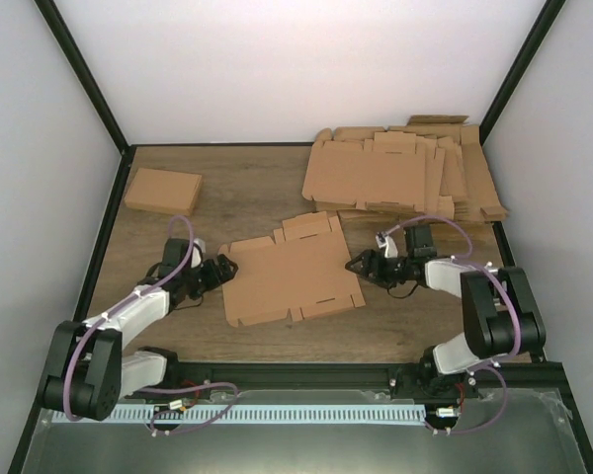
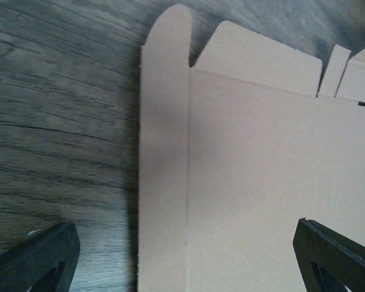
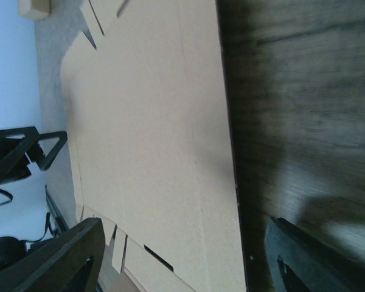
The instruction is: Fold the paper box
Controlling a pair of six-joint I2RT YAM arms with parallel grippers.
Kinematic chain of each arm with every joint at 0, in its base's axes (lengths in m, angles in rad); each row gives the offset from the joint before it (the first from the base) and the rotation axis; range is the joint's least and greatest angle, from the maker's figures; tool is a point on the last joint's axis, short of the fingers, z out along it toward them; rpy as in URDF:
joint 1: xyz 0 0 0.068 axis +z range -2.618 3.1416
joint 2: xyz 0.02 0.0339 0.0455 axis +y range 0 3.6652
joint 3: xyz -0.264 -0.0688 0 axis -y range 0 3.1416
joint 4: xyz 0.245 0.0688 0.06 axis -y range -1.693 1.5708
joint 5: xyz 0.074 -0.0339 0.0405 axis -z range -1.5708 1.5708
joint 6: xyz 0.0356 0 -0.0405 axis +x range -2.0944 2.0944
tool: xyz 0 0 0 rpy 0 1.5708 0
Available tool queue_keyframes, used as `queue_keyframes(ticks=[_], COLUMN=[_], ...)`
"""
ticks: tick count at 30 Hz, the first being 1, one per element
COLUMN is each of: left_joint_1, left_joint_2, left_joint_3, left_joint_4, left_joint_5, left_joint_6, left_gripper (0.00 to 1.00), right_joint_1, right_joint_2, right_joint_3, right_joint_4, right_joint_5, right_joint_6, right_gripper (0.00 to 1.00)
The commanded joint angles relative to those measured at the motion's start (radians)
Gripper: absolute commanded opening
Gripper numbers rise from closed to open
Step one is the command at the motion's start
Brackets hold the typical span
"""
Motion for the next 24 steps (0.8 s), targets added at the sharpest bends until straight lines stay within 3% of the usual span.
queue_keyframes(ticks=[1, 8, 14, 24], left_joint_1=[-0.003, -0.003, -0.003, -0.003], left_joint_2=[0.035, 0.12, 0.123, 0.184], left_joint_3=[0.003, -0.022, -0.025, -0.024], left_joint_4=[0.016, 0.116, 0.142, 0.185], left_joint_5=[0.001, 0.092, 0.101, 0.139], left_joint_6=[-0.035, -0.061, -0.06, -0.065], left_gripper=[0.97, 0.82, 0.82, 0.82], right_joint_1=[0.002, 0.002, 0.002, 0.004], right_joint_2=[0.08, 0.118, 0.154, 0.138], right_joint_3=[0.015, -0.005, -0.052, -0.068], right_joint_4=[0.105, 0.157, 0.256, 0.281], right_joint_5=[-0.133, -0.151, -0.206, -0.247], right_joint_6=[0.021, 0.044, 0.079, 0.073], right_gripper=[0.71, 0.54, 0.42, 0.23])
